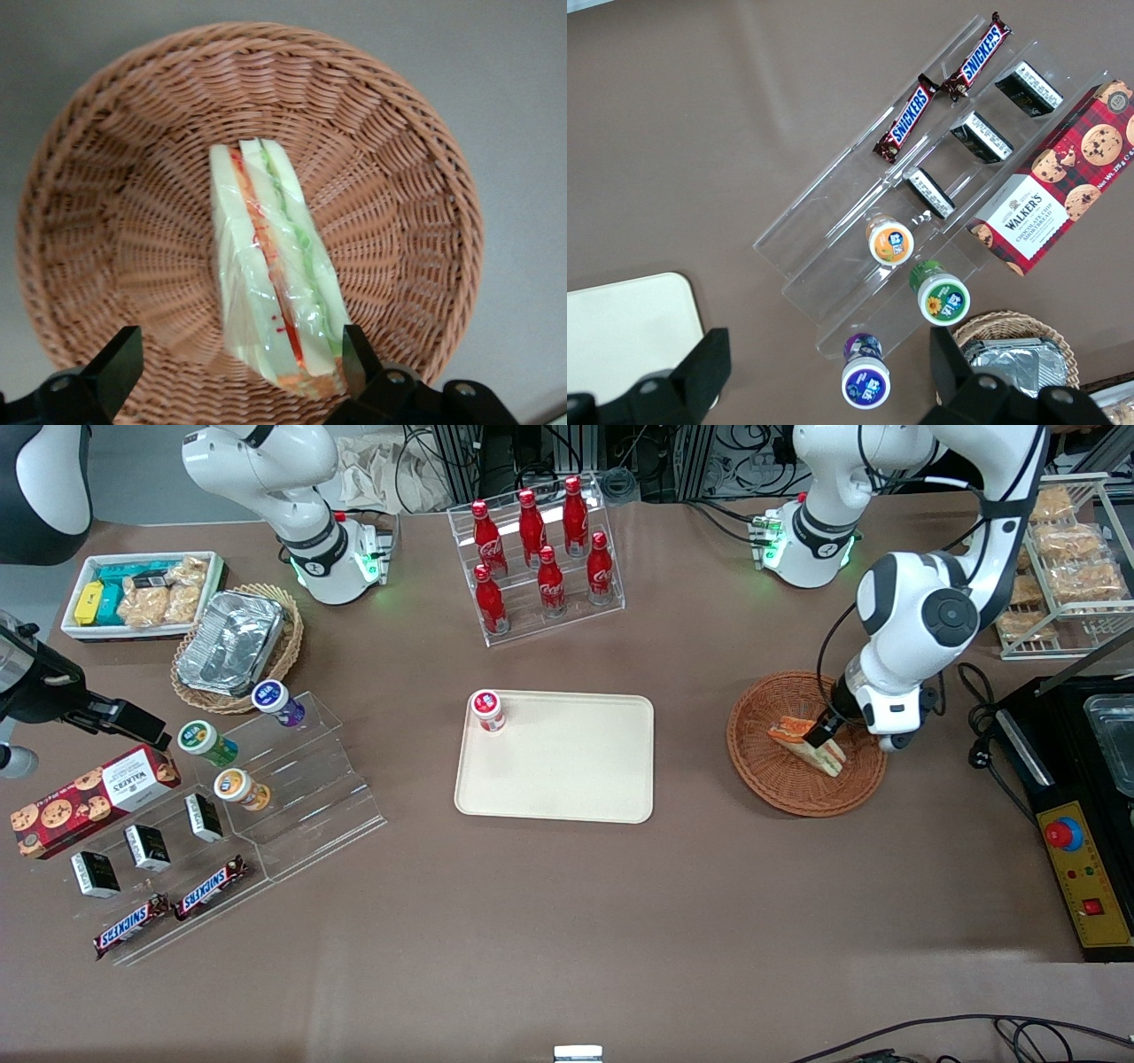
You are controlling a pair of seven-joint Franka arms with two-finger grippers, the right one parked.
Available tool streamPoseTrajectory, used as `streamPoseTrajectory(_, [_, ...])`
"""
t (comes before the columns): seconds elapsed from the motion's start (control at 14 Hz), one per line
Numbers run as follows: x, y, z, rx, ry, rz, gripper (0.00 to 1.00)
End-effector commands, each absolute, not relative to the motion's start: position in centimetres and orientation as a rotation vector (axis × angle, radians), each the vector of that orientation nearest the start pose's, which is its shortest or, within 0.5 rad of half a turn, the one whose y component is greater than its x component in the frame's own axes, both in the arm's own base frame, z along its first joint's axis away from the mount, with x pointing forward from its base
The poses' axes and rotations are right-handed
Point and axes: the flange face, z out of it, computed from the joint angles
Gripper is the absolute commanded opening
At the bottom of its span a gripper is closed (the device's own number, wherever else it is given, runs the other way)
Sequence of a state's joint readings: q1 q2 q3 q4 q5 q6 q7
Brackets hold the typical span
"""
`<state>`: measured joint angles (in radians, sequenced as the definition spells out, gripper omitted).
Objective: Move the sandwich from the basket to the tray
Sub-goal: 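Lower the open left gripper around the sandwich's edge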
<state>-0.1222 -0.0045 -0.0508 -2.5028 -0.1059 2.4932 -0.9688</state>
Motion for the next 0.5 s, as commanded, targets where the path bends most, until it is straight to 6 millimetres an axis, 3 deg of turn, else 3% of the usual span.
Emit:
streamPoseTrajectory(0.0, [46.3, -9.0, 27.7, -2.875, -1.409, 0.038, 1.0])
streamPoseTrajectory(0.29, [47.1, -8.9, 28.9, -2.887, -1.386, 0.034, 1.0])
streamPoseTrajectory(0.43, [49.1, -9.5, 31.4, -2.878, -1.368, 0.094, 1.0])
